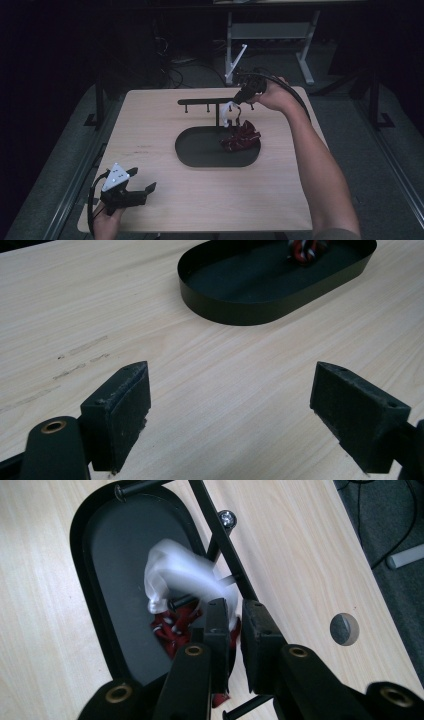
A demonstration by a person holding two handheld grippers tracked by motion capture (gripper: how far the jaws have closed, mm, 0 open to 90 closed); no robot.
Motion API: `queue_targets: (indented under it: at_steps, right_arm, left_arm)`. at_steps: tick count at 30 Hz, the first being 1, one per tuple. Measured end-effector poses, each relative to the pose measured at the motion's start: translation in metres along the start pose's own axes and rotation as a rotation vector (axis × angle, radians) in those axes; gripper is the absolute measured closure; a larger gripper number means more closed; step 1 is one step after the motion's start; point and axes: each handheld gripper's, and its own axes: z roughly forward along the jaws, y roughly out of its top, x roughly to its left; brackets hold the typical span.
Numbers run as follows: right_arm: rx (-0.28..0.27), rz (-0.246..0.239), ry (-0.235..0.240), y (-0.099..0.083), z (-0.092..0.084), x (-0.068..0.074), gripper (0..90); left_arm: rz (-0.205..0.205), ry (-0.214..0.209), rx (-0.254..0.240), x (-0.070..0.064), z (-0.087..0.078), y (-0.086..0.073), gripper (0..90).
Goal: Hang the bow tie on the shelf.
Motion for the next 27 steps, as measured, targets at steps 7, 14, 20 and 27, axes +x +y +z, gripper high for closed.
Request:
queue_targets:
  at_steps: [7,14,20,27]
  right_arm:
    - [0.003,-0.012,0.009,0.0,0.002,0.003,78.7]
    - [0.004,-0.01,0.03,-0.002,0.0,0.003,75.7]
    - [-0.004,-0.011,0.049,-0.006,-0.003,0.004,73.0]
    - [-0.015,-0.008,0.066,-0.011,-0.003,0.003,69.4]
  left_arm:
    - [0.005,-0.002,0.0,0.0,0.0,0.0,16.1]
    - [0.005,-0.001,-0.001,0.0,0.0,0.0,16.1]
    - [0.007,0.0,0.004,0.0,0.0,0.0,16.1]
    - [-0.001,0.0,0.004,0.0,0.0,0.0,16.1]
